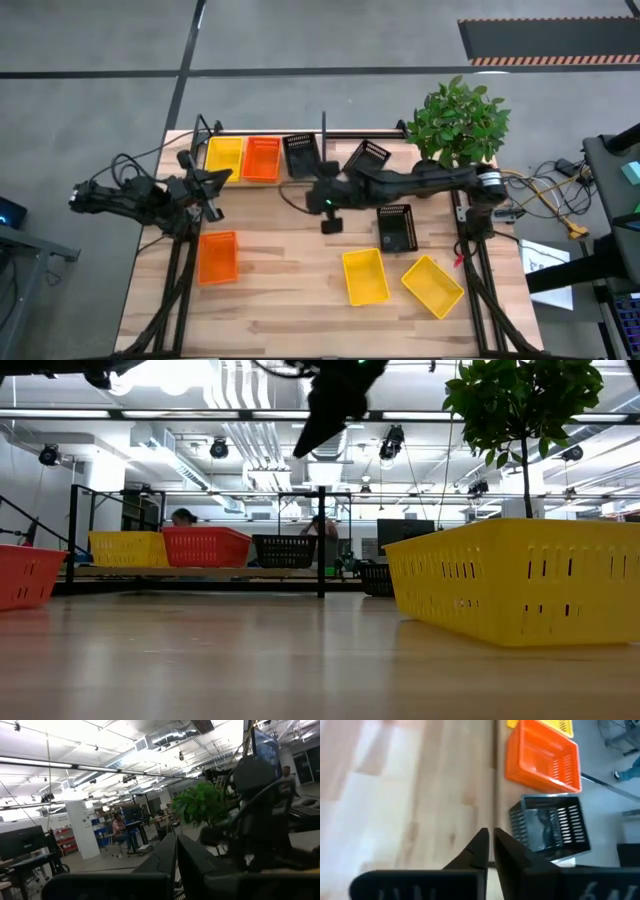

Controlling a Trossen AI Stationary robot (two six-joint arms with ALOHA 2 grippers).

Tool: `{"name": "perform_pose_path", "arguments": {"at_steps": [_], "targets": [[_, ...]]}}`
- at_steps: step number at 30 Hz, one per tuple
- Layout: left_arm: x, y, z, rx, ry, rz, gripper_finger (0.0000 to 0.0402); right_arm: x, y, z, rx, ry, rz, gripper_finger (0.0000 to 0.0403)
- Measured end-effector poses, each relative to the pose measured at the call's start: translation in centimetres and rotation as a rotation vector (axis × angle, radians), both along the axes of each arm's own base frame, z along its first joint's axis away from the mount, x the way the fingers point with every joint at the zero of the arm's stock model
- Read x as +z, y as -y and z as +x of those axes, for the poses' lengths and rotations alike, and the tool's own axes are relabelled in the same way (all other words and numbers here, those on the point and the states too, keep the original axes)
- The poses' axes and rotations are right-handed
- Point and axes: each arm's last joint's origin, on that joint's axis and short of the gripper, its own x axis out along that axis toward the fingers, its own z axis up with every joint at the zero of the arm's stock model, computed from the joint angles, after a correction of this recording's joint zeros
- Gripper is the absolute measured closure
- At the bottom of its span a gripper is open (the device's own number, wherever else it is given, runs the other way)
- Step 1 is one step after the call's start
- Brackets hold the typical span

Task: Stack baskets on shelf by color
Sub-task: Put the bottom left black bin on the shelf

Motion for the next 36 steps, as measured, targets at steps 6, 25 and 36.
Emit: {"name": "perform_pose_path", "arguments": {"at_steps": [6, 25, 36], "targets": [[0.7, 0.6, 2.8, 0.0, -0.068, 0.013, 0.0402, -0.2, -3.5, -4.6, 0.053, 0.049, 0.043, 0.039], [1.6, -5.8, 17.2, 0.16, -0.77, -0.131, 0.0402, -1.9, -7.5, -13.8, 0.122, 0.145, -0.101, 0.039], [-2.4, -11.7, 21.1, 0.152, -0.966, -0.278, 0.0402, -3.9, -7.2, -14.9, 0.119, 0.149, -0.095, 0.039]]}}
